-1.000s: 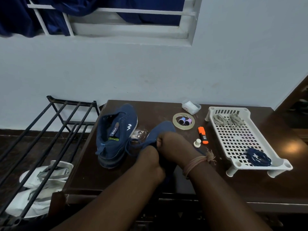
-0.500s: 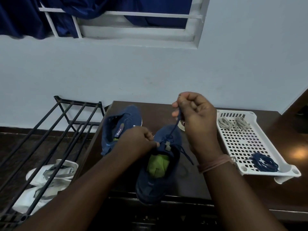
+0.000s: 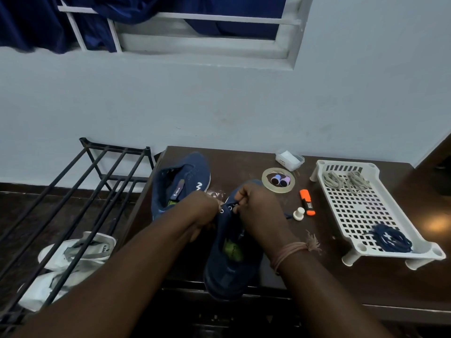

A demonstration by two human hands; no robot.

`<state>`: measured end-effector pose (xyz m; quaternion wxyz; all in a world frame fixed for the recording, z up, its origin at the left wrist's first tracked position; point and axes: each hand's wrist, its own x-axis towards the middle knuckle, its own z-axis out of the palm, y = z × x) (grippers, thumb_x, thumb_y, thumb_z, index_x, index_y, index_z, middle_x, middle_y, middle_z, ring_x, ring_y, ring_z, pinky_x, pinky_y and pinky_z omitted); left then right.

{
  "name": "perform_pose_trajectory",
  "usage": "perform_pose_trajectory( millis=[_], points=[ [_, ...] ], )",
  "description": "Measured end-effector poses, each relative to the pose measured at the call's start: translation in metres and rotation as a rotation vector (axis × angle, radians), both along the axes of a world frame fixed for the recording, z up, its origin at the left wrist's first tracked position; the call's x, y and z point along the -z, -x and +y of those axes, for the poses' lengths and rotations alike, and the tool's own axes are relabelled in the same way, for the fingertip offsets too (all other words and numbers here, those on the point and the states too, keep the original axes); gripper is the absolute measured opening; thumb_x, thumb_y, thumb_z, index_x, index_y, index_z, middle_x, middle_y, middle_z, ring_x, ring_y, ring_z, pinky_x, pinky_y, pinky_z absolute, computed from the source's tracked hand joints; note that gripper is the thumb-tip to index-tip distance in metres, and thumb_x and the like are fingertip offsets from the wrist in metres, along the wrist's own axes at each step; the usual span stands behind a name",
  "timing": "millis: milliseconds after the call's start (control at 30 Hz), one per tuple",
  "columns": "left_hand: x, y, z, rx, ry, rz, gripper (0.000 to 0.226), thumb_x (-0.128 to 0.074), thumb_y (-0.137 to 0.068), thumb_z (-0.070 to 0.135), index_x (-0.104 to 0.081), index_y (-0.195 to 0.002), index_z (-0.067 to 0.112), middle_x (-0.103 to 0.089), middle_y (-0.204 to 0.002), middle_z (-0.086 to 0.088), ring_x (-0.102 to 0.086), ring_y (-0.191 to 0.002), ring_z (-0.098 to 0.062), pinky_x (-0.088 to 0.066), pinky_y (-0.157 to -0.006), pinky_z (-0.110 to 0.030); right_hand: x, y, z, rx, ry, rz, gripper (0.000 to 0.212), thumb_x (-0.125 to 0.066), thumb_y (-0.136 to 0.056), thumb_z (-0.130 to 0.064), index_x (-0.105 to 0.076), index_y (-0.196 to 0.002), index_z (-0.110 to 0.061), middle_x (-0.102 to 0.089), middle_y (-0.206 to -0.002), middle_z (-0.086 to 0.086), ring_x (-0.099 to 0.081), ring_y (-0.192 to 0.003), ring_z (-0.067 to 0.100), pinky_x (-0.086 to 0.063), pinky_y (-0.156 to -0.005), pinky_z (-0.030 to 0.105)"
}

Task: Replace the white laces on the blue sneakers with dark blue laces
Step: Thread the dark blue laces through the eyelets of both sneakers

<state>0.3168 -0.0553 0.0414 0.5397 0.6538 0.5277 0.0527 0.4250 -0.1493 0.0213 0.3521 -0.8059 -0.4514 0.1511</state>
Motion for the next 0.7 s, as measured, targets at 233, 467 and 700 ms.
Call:
perform_pose_trajectory(
  millis=[233, 467, 700],
  points=[
    [0.004, 0.003, -0.012, -0.094, 0.241, -0.160, 0.020, -0.050, -0.093, -0.002, -0.068, -0.090, 0.006, -0.068, -0.084, -0.011, -0.060, -0.070, -0.018, -0.051, -0.062, -0.028, 0.000, 0.006, 0.000, -0.010, -0.050, -0.118, 0.023, -0.056, -0.071, 0.005, -0.063, -0.073, -0.016, -0.063, -0.070, -0.005, -0.057, -0.068, 0.013, -0.049, -0.063, 0.033],
    [0.007, 0.003, 0.001, -0.016, 0.371, -0.170, 0.022, -0.049, -0.099, 0.012, -0.070, -0.094, 0.011, -0.074, -0.088, -0.006, -0.062, -0.090, -0.021, -0.051, -0.083, -0.033, 0.000, 0.004, -0.002, -0.038, 0.036, -0.211, 0.026, -0.056, -0.079, 0.000, -0.056, -0.072, -0.025, -0.062, -0.072, -0.008, -0.056, -0.068, 0.011, -0.043, -0.062, 0.023],
    [0.009, -0.001, 0.002, 0.030, 0.280, -0.100, 0.012, -0.061, -0.092, 0.006, -0.071, -0.090, 0.011, -0.071, -0.091, -0.009, -0.060, -0.083, -0.019, -0.050, -0.069, -0.026, -0.008, 0.005, -0.004, -0.092, 0.037, -0.176, 0.019, -0.056, -0.084, 0.003, -0.057, -0.084, -0.016, -0.062, -0.077, -0.002, -0.054, -0.067, 0.014, -0.040, -0.057, 0.020]
  ],
)
